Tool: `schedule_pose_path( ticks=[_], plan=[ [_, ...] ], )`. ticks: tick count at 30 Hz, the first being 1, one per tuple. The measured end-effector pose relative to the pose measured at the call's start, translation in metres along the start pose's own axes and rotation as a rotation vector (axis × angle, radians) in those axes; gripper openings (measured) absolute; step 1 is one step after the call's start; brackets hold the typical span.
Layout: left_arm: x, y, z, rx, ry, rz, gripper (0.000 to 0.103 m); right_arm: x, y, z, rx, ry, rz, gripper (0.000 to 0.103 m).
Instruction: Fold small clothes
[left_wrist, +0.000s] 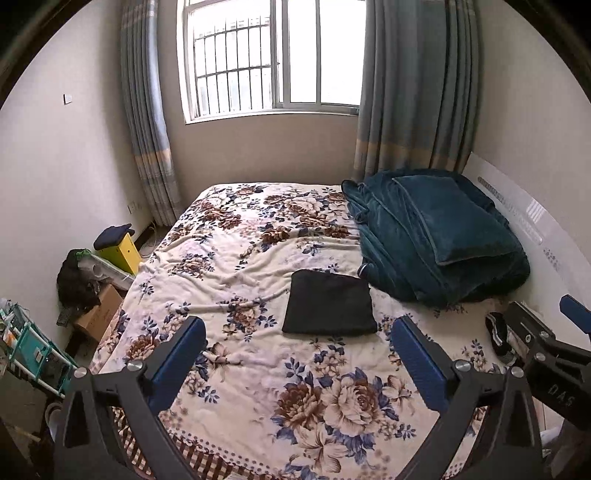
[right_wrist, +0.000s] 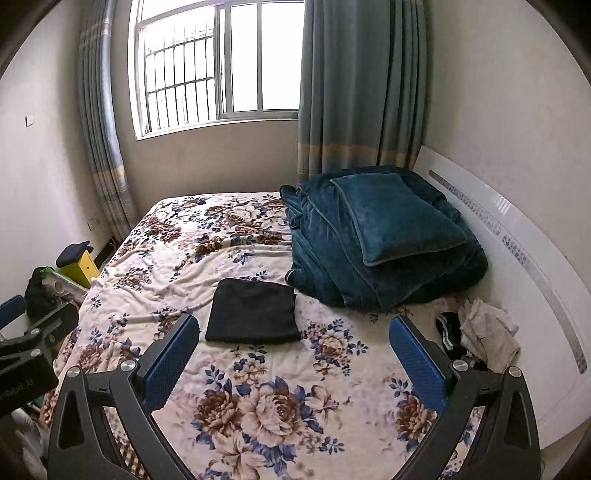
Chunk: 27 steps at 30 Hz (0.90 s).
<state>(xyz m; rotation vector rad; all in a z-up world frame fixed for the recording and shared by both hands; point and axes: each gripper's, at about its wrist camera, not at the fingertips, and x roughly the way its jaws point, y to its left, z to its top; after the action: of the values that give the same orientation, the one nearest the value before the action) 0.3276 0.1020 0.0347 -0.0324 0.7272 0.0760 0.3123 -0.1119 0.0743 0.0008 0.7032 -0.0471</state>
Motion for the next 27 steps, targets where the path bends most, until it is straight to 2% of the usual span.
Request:
schedule_pose_path(
  ticks=[20,27],
  plan=[
    [-0.016,0.001,0.001,0.015,-0.040,0.038,0.103,-0.006,0.001,-0.001,0.003,-0.001,0.001,0.103],
    [-0.014,0.001,0.007,0.016,-0.040,0.024,0.103,-0.009,0.003,0.006,-0.004,0.001,0.011,0.103]
  ],
)
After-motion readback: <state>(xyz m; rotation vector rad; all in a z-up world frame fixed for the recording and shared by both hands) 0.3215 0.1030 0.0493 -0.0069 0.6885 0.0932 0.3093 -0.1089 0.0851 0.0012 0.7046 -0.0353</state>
